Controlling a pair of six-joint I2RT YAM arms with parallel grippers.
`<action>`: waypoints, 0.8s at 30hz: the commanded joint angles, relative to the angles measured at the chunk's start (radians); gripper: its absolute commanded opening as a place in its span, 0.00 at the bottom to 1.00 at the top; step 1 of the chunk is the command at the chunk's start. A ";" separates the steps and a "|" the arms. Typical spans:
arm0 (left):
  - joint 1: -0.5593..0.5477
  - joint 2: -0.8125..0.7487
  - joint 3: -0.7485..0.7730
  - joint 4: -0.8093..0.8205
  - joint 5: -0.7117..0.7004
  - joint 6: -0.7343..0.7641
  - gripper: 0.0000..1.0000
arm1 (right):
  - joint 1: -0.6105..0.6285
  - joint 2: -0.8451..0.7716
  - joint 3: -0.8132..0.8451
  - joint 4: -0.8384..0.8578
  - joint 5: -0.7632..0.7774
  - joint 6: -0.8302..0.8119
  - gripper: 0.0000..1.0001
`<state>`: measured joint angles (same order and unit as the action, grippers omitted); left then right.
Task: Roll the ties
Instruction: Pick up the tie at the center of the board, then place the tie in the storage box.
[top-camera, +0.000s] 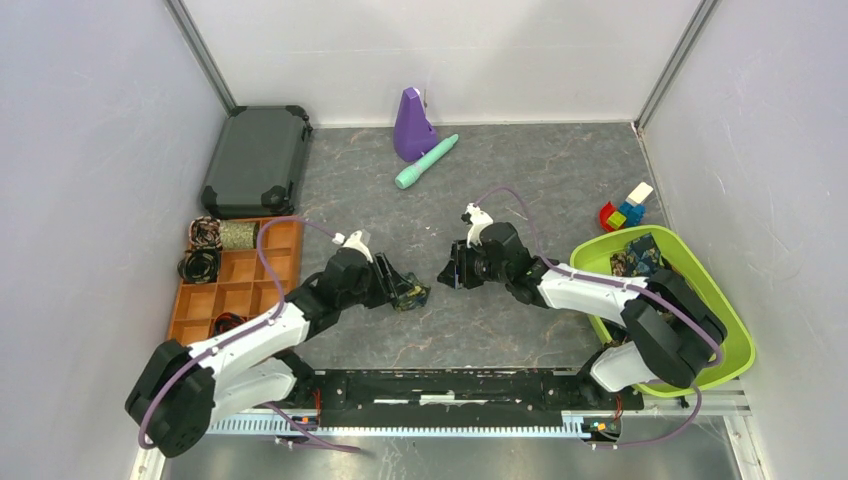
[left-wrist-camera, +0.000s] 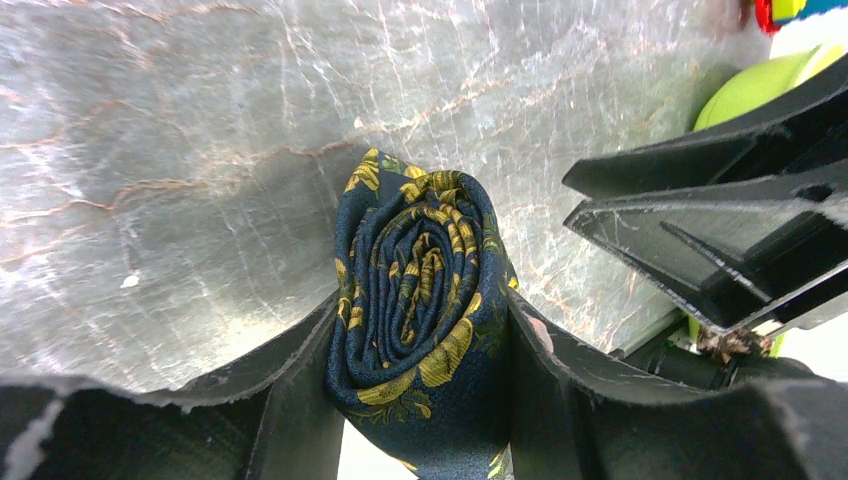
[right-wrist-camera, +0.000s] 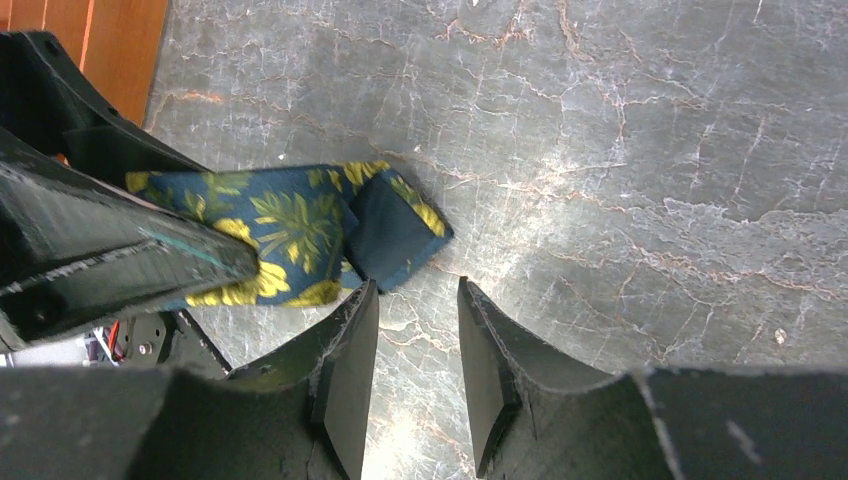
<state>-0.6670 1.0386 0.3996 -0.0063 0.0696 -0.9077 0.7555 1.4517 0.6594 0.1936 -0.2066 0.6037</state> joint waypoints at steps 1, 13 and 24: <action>0.047 -0.074 0.068 -0.124 -0.052 0.010 0.35 | -0.003 -0.035 0.010 0.010 0.000 -0.009 0.41; 0.272 -0.156 0.247 -0.407 -0.139 0.141 0.36 | -0.004 -0.050 -0.010 0.015 -0.005 -0.006 0.41; 0.613 -0.062 0.439 -0.471 -0.091 0.284 0.36 | -0.004 -0.066 -0.039 0.031 -0.013 0.003 0.41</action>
<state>-0.1425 0.9398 0.7601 -0.4606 -0.0425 -0.7246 0.7544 1.4178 0.6334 0.1936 -0.2096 0.6044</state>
